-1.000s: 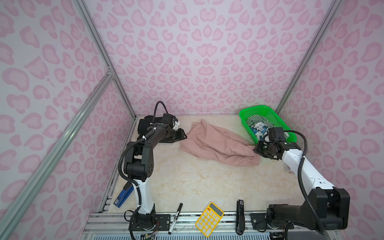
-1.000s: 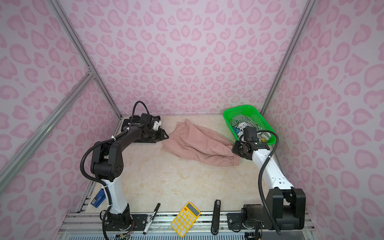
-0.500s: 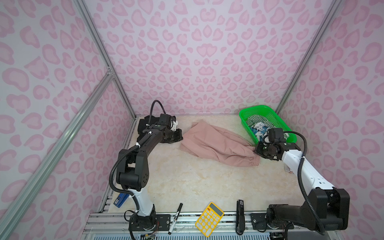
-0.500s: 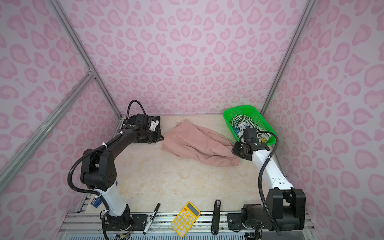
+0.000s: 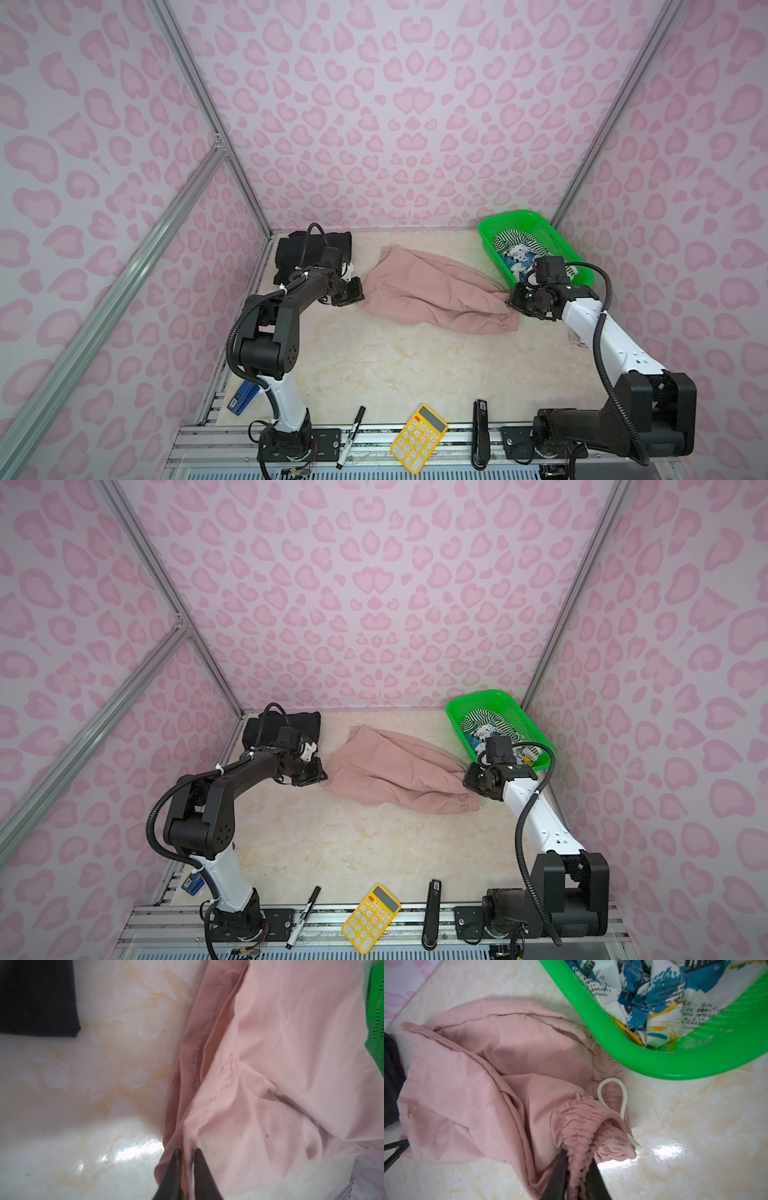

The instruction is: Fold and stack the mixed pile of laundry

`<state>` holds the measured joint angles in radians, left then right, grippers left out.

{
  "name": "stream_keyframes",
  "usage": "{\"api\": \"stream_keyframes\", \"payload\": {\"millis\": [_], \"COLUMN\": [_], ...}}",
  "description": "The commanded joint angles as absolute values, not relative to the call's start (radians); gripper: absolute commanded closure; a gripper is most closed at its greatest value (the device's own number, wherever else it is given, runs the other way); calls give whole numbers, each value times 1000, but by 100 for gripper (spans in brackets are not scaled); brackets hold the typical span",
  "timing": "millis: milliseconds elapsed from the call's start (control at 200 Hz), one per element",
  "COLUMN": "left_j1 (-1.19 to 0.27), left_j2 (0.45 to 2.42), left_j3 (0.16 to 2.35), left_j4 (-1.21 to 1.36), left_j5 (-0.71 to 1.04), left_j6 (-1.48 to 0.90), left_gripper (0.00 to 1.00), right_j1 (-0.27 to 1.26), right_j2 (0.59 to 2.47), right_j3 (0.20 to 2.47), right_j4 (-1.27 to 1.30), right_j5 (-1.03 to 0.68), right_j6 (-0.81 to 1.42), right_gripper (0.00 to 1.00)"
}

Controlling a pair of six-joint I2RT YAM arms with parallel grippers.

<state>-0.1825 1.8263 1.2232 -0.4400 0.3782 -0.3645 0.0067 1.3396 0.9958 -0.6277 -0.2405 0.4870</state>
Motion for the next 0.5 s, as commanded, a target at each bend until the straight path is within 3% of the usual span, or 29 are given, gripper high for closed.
{"api": "stream_keyframes", "payload": {"millis": [0, 75, 340, 430, 495], "left_j1": [-181, -182, -203, -205, -205], "left_j2": [1782, 1787, 1850, 1856, 1872], "left_j3": [1212, 1205, 1124, 1086, 1081], "left_j4": [-430, -426, -336, -256, -227], "left_j5": [380, 394, 493, 553, 564], "left_j6": [-351, -339, -362, -392, -409], "left_gripper": [33, 22, 22, 26, 39], "right_j1": [8, 7, 9, 9, 8], "right_j2": [1347, 1353, 1351, 1349, 1350], "right_j3": [1000, 1001, 1008, 1005, 1005], "right_j4": [-614, -612, -622, -619, -615], "right_j5": [-240, -247, -254, -255, -259], "right_j6": [488, 485, 474, 475, 475], "right_gripper": [86, 86, 86, 87, 87]}}
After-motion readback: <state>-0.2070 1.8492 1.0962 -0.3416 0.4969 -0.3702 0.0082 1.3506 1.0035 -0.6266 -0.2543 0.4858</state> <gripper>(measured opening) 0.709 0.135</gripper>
